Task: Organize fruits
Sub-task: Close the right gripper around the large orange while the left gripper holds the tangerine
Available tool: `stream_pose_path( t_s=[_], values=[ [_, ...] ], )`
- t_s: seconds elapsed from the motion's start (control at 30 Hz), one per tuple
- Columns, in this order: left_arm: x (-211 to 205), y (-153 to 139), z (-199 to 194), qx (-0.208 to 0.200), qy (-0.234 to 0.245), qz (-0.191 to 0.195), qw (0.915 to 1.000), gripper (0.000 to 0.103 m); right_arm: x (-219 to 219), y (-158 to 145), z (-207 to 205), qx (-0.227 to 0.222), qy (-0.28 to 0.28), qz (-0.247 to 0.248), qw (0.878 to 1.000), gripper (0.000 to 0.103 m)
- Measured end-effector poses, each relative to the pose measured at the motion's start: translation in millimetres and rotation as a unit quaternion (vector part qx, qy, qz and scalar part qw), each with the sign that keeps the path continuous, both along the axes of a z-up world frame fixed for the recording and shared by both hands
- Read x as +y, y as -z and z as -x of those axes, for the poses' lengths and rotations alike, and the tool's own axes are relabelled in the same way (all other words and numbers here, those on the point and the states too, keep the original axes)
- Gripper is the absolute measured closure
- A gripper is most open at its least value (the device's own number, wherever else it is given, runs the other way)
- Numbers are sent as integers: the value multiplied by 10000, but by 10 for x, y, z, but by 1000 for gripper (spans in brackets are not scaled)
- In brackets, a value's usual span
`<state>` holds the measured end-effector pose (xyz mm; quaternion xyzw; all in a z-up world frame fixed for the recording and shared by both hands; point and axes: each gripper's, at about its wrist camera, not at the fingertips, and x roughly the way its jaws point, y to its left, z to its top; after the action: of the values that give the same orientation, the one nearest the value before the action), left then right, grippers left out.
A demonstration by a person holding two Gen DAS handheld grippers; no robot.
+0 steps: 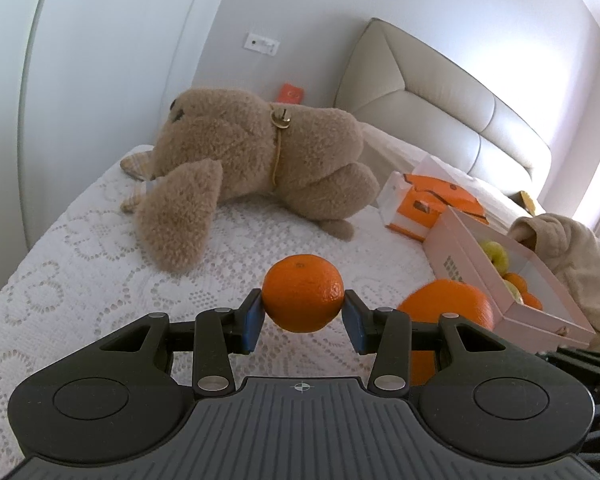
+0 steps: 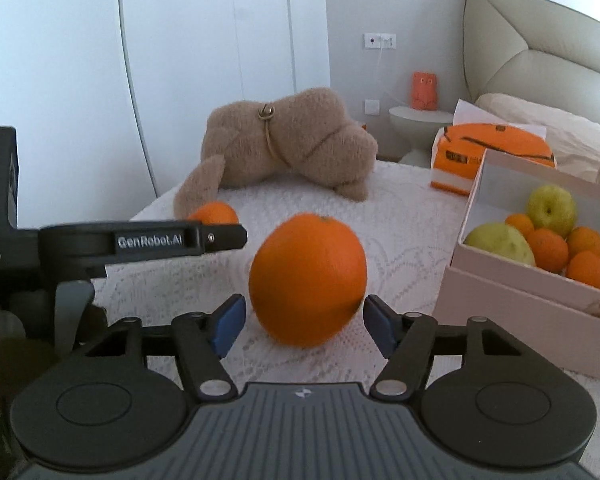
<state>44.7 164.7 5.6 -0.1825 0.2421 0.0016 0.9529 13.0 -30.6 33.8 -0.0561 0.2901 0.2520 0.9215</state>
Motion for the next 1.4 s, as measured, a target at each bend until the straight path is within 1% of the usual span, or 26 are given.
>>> stream_pose_path(
  t_s=[0.1, 0.17, 0.23, 0.3, 0.4, 0.5, 0.57, 0.63, 0.7, 0.8, 0.87, 0.9, 0.93, 0.97, 1.0, 1.03, 1.1, 1.17, 1.2, 1.23, 1.27, 1.33, 1.4],
  values=[
    [-11, 0, -5, 20, 16, -52, 10000, 56, 10, -42, 4, -141, 64, 116, 9998, 34],
    [-24, 1, -7, 35, 30, -93, 9999, 56, -9, -93, -17, -177, 147, 90, 9997, 33],
    [-31, 0, -4, 36, 38, -118, 9999, 56, -42, -148, -52, -180, 264, -3, 9995, 26],
    [-31, 0, 0, 33, 32, -121, 9999, 56, -72, -211, -89, -203, 419, -57, 9989, 22],
    [-13, -7, 9, 14, -31, -101, 9999, 56, -60, -272, -145, -206, 561, 70, 9982, 17],
    [42, -19, 39, -47, -160, -30, 9999, 56, -15, -316, -160, -254, 599, 257, 9976, 17],
    [85, -24, 58, -79, -259, 27, 9996, 56, 5, -318, -176, -276, 453, 255, 9983, 17],
    [132, -26, 69, -90, -347, 92, 9993, 56, 42, -296, -239, -183, 359, 293, 9988, 17],
    [169, -23, 72, -85, -407, 156, 9990, 56, 78, -284, -317, -121, 451, 219, 9987, 17],
    [183, -27, 76, -80, -443, 176, 9988, 56, 139, -333, -470, -178, 549, 150, 9982, 17],
    [182, -27, 78, -80, -439, 172, 9989, 56, 190, -408, -610, -277, 577, 171, 9978, 20],
    [184, -29, 79, -83, -434, 170, 9989, 56, 208, -435, -669, -295, 569, 200, 9977, 24],
    [183, -28, 79, -86, -434, 173, 9989, 56, 229, -457, -741, -284, 551, 255, 9978, 33],
    [182, -29, 78, -90, -428, 173, 9989, 56, 235, -467, -791, -259, 537, 305, 9978, 39],
    [185, -28, 81, -94, -424, 178, 9989, 56, 245, -467, -839, -224, 517, 375, 9977, 49],
    [187, -29, 82, -96, -419, 185, 9989, 56, 247, -460, -861, -220, 505, 438, 9975, 54],
    [191, -29, 87, -99, -412, 203, 9989, 56, 232, -437, -859, -276, 527, 533, 9968, 56],
    [190, -30, 84, -98, -409, 212, 9989, 56, 190, -403, -841, -217, 532, 514, 9970, 56],
    [191, -29, 83, -97, -407, 214, 9989, 56, 156, -380, -838, -99, 504, 432, 9977, 57],
    [186, -29, 84, -96, -408, 209, 9989, 56, 130, -358, -825, 37, 462, 349, 9983, 60],
    [187, -29, 84, -95, -411, 206, 9989, 56, 110, -327, -806, 162, 423, 259, 9986, 60],
    [188, -29, 85, -95, -412, 209, 9989, 56, 108, -319, -705, 8, 449, 269, 9986, 60],
    [188, -26, 82, -82, -421, 207, 9989, 56, 105, -345, -573, -65, 363, 202, 9991, 60]
  ],
)
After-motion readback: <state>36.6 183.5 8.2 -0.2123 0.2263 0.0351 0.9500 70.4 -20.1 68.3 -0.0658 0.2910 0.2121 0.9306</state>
